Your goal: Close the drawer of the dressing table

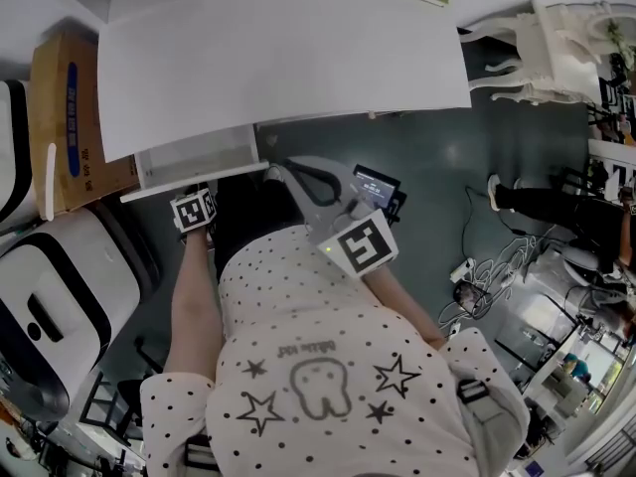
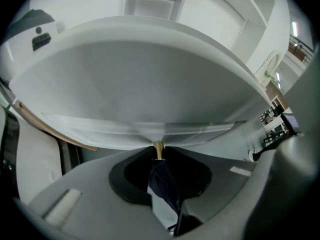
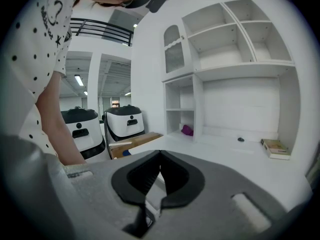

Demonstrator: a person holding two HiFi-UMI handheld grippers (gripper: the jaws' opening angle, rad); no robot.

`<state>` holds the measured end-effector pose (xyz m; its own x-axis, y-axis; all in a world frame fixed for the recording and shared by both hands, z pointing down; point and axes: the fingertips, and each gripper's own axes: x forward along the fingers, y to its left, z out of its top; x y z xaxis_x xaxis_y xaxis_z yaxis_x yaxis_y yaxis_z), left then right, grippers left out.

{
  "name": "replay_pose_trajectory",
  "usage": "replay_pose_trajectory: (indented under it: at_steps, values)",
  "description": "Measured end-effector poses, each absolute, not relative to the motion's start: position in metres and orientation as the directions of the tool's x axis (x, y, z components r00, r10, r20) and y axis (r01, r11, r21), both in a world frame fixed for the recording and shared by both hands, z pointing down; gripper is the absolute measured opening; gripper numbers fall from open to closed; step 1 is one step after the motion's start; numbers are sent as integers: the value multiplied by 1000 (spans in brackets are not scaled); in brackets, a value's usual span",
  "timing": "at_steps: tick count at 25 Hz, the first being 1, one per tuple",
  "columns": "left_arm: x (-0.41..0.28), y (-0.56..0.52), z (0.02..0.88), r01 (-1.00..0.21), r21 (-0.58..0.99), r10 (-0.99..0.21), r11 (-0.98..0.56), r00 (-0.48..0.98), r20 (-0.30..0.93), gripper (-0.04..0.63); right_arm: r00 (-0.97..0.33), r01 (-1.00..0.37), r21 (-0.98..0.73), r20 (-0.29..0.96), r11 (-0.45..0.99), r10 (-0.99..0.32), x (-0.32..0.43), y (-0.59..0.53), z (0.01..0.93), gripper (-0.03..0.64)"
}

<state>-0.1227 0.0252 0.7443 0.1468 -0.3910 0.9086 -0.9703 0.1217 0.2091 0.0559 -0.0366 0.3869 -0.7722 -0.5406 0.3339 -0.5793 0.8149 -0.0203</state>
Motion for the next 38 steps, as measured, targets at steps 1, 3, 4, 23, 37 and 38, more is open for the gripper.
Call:
replay_pose_trajectory:
  at_steps: [1,3,4,23,37,38]
  values:
    - [-123,25,744,-970,209,-399,121,145,906,69,-772,-579,-17,334,815,-541,56,-37,387,-3]
    - [-123,25,744,-970,211,-405,121,146,902,69,-771,-581,-13,328,813,-546,56,-40,385,-3]
    - [-122,25,743,-970,212,-405,116,148,902,69,-769,-585,-13,324,811,-550,56,-42,384,-3]
    - [-122,13,744,-972,227,-391,67,184,902,72,-757,-605,-17,321,796,-569,50,-52,383,-3]
    - [-121,11,745,-974,220,-358,57,186,915,77,-750,-613,-14,327,790,-575,52,-55,382,-3]
    - [-121,11,745,-974,220,-357,58,186,915,77,-749,-613,-13,328,790,-576,52,-55,382,-3]
